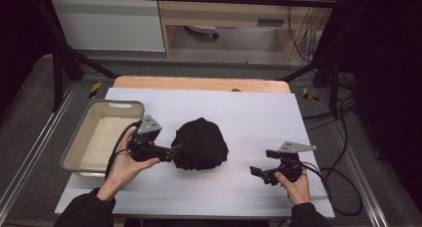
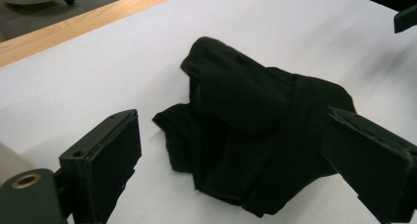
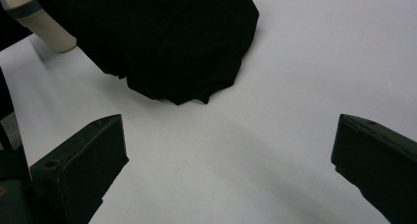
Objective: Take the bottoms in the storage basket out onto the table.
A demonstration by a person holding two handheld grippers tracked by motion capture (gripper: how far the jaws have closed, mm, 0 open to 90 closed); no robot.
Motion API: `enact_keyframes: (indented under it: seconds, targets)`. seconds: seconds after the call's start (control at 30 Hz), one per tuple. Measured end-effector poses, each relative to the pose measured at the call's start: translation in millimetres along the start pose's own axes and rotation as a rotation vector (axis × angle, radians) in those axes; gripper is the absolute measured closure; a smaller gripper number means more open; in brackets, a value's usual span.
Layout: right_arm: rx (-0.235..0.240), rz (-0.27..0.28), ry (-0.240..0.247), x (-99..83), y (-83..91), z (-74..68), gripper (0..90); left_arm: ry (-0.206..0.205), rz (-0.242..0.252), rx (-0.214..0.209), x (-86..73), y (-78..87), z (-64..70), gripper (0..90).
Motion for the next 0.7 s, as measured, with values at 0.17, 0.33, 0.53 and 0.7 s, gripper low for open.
enact_keyframes:
  seconds: [0.17, 0.33, 0.53, 0.7]
  targets:
    - [0.0, -0.002, -0.001, -0.2, -0.3, -0.1, 0.7, 0.013, 0.0, 0.01, -7.8, 6.7, -8.0, 7.3]
    - [0.0, -0.001, 0.0, 0.0, -0.1, 0.0, 0.7, 0.02, -0.005, 0.021, -14.4, 11.8, -14.7, 6.7]
    - [0.0, 0.0, 0.0, 0.0, 0.0, 0.0, 0.6, 0.028, -0.004, 0.029, -21.5, 16.6, -20.6, 6.4]
    - [0.0, -0.001, 0.0, 0.0, -0.1, 0.0, 0.7, 0.036, -0.004, 0.042, -27.8, 21.1, -27.3, 6.3]
Point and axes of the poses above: each handheld gripper's, and its own axes: y roughly backward along the jaws, x roughly out of its top, z roughly to its right, the point moved 5 cm from there along -y, roughly forward along the jaws
